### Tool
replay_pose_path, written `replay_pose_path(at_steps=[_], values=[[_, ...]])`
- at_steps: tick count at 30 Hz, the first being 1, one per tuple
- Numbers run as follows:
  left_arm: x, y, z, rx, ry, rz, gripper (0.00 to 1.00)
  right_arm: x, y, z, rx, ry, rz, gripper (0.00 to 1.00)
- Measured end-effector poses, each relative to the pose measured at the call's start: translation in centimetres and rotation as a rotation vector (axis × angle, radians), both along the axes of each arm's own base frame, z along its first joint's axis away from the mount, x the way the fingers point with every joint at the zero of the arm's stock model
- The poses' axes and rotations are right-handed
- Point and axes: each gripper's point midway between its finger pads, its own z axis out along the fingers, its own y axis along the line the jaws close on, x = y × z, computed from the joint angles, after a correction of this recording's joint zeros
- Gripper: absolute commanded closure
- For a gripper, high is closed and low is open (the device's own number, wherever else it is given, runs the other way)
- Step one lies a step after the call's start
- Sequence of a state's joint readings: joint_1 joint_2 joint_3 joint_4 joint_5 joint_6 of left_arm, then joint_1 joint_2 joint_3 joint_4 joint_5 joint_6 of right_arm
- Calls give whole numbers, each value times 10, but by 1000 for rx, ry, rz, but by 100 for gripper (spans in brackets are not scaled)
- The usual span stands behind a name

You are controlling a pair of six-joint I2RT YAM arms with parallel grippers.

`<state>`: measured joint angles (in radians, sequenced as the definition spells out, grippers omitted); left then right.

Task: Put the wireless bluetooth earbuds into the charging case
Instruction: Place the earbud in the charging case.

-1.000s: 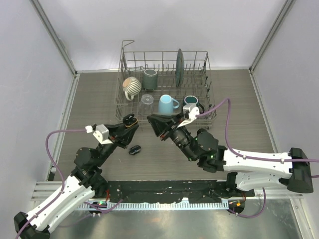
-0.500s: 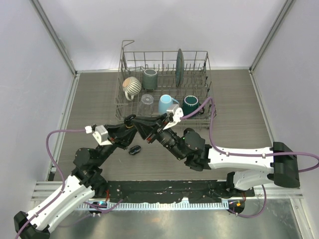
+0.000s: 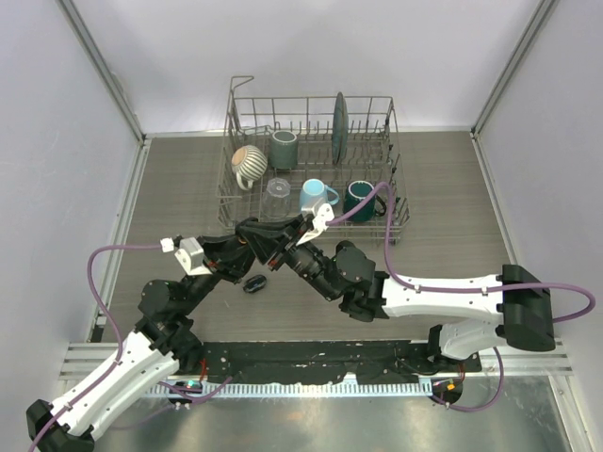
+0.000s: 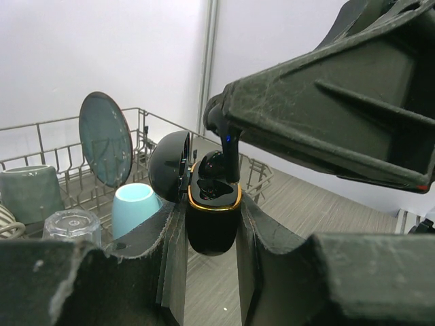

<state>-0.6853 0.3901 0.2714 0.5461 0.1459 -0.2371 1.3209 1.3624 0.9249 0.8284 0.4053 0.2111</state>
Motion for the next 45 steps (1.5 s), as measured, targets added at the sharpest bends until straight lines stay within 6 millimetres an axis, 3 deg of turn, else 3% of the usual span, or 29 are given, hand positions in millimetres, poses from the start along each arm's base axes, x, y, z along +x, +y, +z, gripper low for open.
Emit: replay_pose_path(at_steps=[23,45], values=[[-1,-3,-1,-4,12,-19,100,4,11,-10,-57,-4,-12,99],[0,0,1,-16,12,-2,100,10,6,-16,-102,-18,-67,99]])
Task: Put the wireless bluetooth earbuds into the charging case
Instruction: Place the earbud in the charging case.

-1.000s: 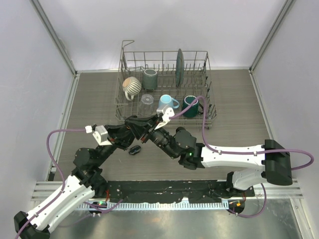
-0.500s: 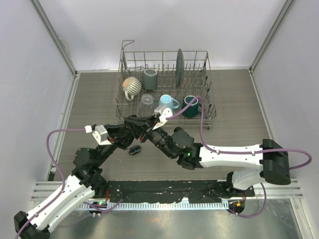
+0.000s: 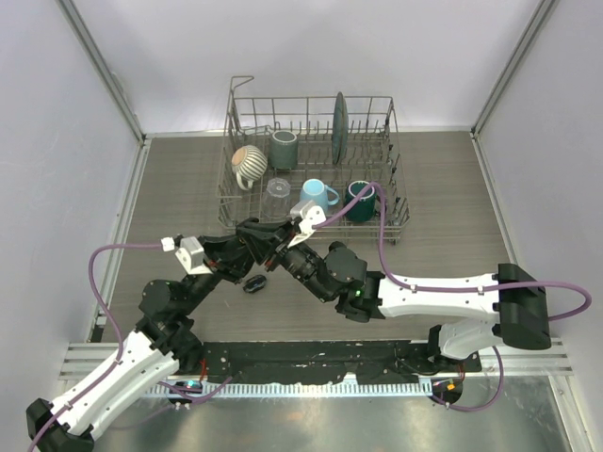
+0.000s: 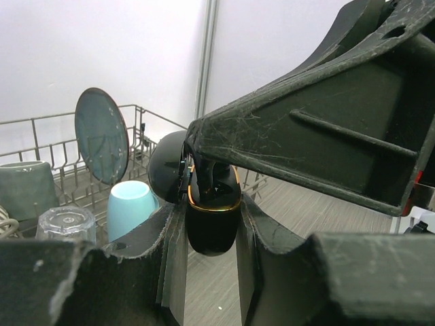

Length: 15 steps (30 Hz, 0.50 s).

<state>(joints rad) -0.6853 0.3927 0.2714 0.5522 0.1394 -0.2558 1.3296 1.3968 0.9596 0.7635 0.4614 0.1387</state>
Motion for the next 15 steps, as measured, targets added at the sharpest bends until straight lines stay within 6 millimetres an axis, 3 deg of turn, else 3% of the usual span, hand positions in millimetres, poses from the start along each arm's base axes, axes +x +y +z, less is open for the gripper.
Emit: replay_pose_path(at_steps=[15], values=[[2,4,1,-11,2,22,100,-4,-6,-1,-61,0,3,98]])
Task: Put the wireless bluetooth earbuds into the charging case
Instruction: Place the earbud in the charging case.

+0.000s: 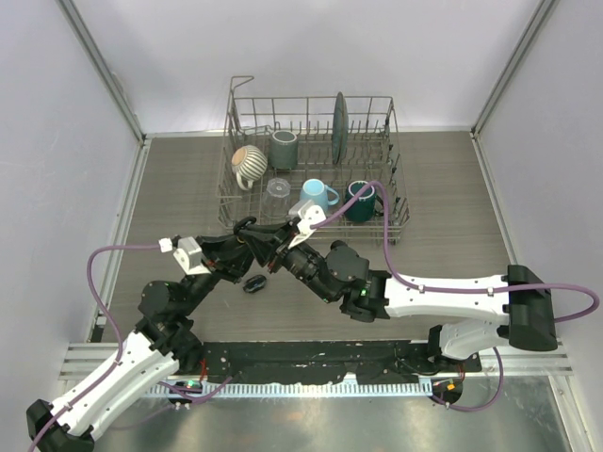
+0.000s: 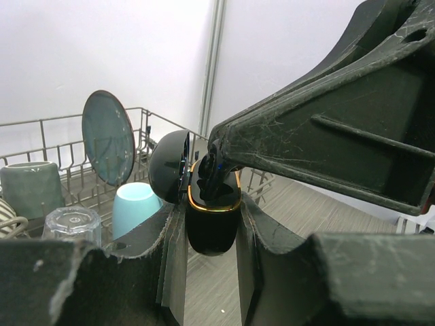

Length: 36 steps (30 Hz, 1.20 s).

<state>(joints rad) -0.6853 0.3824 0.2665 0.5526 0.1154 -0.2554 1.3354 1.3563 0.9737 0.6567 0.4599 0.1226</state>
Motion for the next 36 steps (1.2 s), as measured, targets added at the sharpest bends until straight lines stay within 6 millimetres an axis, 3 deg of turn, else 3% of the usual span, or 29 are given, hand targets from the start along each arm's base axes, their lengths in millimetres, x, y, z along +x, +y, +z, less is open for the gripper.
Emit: replay_pose_path(at_steps=[7,26,36], values=[[0,-1,0,-1,-2,-2,100,1,1,1,-19,2,-4,89],[-1,-2,0,5,-8,-14,100,6,2,-1,-85,40,-57,89],[-1,-2,0,8,-8,-12,100,8,1,-3,-101,56,-72,69]])
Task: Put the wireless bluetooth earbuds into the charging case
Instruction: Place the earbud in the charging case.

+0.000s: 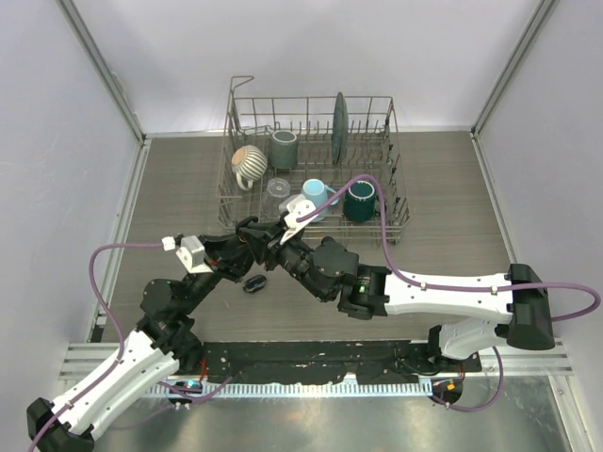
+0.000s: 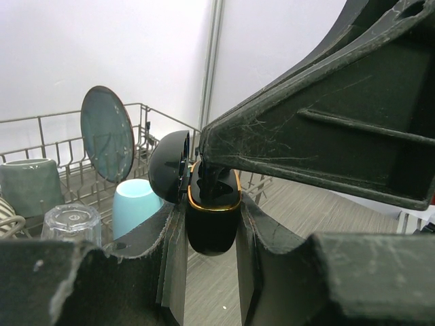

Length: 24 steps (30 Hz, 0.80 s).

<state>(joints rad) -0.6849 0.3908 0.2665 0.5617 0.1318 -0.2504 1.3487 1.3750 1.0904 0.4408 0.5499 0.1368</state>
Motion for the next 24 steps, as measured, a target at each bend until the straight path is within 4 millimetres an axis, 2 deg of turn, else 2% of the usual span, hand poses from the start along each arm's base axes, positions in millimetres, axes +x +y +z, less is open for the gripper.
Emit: replay_pose_path(at_steps=[16,20,24], values=[[-1,0,3,-6,-11,-4,100,7,-6,2,2,9,-37,44],[-3,0,5,-6,-16,-10,100,3,-4,8,27,0,-1,39],[-4,-1,5,-4,-19,-17,100,-5,-7,20,74,-8,47,37]])
